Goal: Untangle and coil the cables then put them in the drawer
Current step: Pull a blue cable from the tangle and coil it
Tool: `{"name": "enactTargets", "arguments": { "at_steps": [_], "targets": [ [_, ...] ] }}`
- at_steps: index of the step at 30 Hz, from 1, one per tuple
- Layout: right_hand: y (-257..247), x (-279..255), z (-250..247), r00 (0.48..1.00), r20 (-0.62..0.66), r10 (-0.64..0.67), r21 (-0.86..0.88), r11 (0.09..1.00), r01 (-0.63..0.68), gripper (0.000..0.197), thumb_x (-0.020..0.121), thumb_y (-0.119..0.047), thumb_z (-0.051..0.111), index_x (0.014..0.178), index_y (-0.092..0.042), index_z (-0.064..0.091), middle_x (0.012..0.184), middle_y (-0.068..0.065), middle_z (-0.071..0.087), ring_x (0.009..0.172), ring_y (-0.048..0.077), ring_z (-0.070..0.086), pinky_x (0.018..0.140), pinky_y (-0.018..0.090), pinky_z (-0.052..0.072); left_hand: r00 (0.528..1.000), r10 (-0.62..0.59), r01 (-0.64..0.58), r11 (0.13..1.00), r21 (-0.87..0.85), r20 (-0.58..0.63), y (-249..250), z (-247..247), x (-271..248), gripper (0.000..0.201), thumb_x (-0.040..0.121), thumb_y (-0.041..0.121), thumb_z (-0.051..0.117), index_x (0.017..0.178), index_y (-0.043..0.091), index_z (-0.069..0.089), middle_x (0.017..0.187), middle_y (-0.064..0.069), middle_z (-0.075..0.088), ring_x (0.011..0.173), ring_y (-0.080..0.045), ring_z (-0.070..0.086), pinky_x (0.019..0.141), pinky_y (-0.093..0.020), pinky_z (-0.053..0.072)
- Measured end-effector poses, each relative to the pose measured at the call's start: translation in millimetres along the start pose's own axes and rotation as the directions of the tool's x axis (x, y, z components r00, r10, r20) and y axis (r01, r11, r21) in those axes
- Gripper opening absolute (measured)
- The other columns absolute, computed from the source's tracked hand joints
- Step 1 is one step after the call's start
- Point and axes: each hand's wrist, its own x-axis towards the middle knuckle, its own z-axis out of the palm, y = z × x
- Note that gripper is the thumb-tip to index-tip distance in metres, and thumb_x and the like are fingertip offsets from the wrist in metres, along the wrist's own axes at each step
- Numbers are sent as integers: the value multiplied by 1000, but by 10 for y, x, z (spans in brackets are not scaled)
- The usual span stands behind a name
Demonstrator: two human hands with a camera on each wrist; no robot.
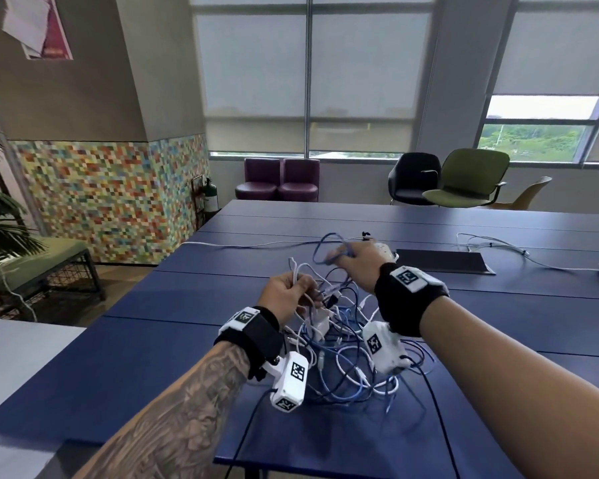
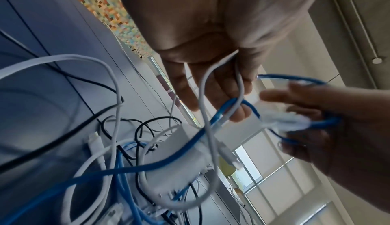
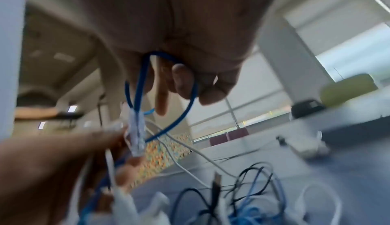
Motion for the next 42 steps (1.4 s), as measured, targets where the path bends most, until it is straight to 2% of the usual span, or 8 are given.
{"name": "enactTargets", "arguments": {
  "at_steps": [7,13,20,23,25,28,37,42],
  "targets": [
    [51,-43,137,956,290,39,-565,813,139,30,90,-42,66,77,-15,68,71,5,60,72,24,56,67,28,47,997,42,-37,996,87,-61,105,-3,-4,22,102,13,46,85,6,59,62,-2,70,49,-12,64,43,-21,45],
    [148,145,-161,977,-157,146,255,961,-103,27,81,-42,67,65,-20,70,67,-7,63,69,16,55,69,30,44,995,16,20,937,350,-101,-252,-298,78,25,100,14,47,78,14,59,59,-6,70,57,-28,67,58,-41,56],
    [-88,133,-323,976,-34,217,941,337,-42,23,92,-14,43,74,-10,57,86,7,72,83,15,68,76,28,51,969,-185,238,869,434,-161,-335,-388,63,20,100,10,43,80,13,46,52,-10,64,37,-17,59,32,-18,37],
    [-209,59,-439,978,-47,206,986,169,12,36,92,-14,39,57,-16,48,54,3,53,49,18,54,66,31,54,961,-197,264,862,432,-193,-340,-429,85,21,99,6,44,79,11,46,47,-11,61,33,-18,56,34,-23,44],
    [-209,43,-419,973,-103,206,874,486,-11,31,92,-15,47,61,-18,42,47,-1,36,40,16,29,45,22,36,953,-181,262,895,361,-243,-310,-458,118,21,100,2,42,80,10,47,49,-14,58,28,-15,53,30,-21,40],
    [-76,12,-283,993,-118,7,3,1000,-7,23,89,-29,65,76,-15,52,64,4,51,53,19,43,52,25,37,952,-148,219,941,258,-268,-198,-446,157,18,103,8,39,89,10,51,45,-9,59,26,-13,50,27,-15,32],
    [167,-158,129,968,250,-14,-672,717,183,44,90,-38,58,131,-26,54,121,7,66,109,29,64,90,33,53,998,-20,28,989,146,-58,116,-170,100,22,105,8,35,101,7,57,64,-11,59,38,-11,60,32,-17,38],
    [172,-126,248,951,299,77,-755,629,186,37,88,-57,61,106,-26,68,103,1,69,98,25,65,74,27,45,998,25,-16,984,176,-49,114,-229,147,21,104,8,36,102,5,57,56,-9,54,38,-15,58,35,-18,39]
  ]
}}
